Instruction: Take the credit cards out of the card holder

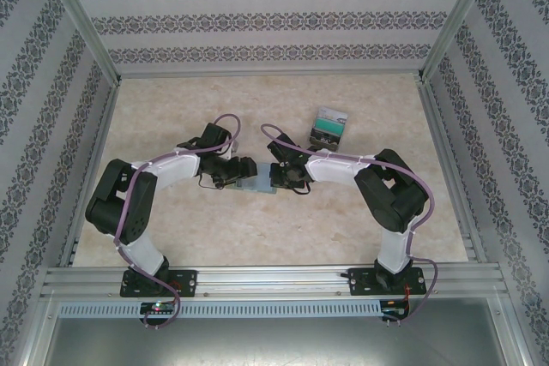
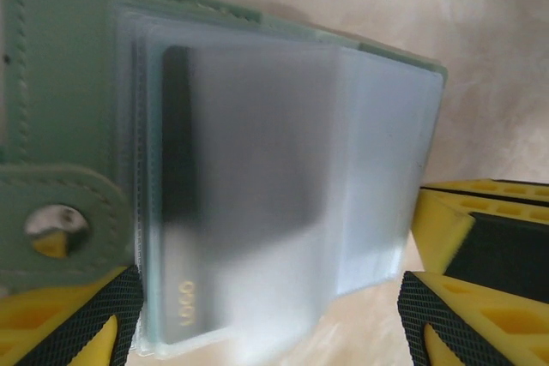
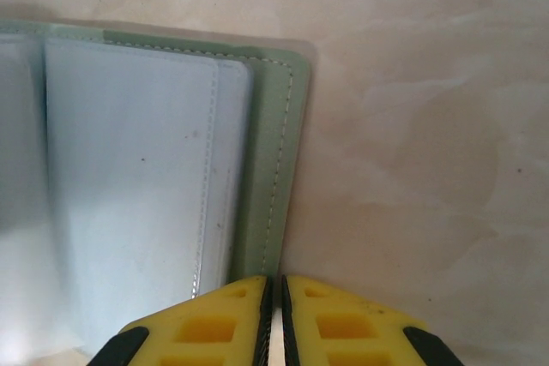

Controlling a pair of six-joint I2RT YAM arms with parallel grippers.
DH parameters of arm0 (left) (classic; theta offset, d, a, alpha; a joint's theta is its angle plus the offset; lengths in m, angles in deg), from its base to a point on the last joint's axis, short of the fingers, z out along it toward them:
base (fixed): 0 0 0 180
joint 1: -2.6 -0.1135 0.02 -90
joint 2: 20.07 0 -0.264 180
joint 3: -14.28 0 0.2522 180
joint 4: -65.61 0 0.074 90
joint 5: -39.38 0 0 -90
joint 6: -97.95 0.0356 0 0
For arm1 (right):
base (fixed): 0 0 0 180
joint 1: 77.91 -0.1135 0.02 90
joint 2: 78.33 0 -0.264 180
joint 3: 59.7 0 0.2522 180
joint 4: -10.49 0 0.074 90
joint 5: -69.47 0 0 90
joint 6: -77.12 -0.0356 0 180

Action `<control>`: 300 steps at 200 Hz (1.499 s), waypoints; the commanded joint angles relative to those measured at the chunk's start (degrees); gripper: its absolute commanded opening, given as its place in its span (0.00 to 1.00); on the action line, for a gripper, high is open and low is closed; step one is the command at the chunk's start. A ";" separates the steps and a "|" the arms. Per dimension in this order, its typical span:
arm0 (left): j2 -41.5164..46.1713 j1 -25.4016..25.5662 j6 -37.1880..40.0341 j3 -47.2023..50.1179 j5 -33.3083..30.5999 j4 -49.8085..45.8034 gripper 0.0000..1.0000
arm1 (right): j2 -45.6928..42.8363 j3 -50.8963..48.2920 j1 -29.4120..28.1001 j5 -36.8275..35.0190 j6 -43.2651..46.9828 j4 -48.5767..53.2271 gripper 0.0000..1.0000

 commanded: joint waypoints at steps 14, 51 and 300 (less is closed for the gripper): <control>1.23 1.95 0.00 0.44 4.36 4.32 0.80 | 1.68 0.90 -0.43 1.28 -1.10 -0.40 0.14; 2.78 1.95 0.49 0.82 2.73 2.87 0.91 | 0.84 0.42 -0.56 0.53 -1.41 -0.31 0.14; 2.57 -2.51 -2.72 3.28 -8.93 -2.89 0.16 | -0.04 5.51 -3.23 7.70 -6.58 -9.88 0.28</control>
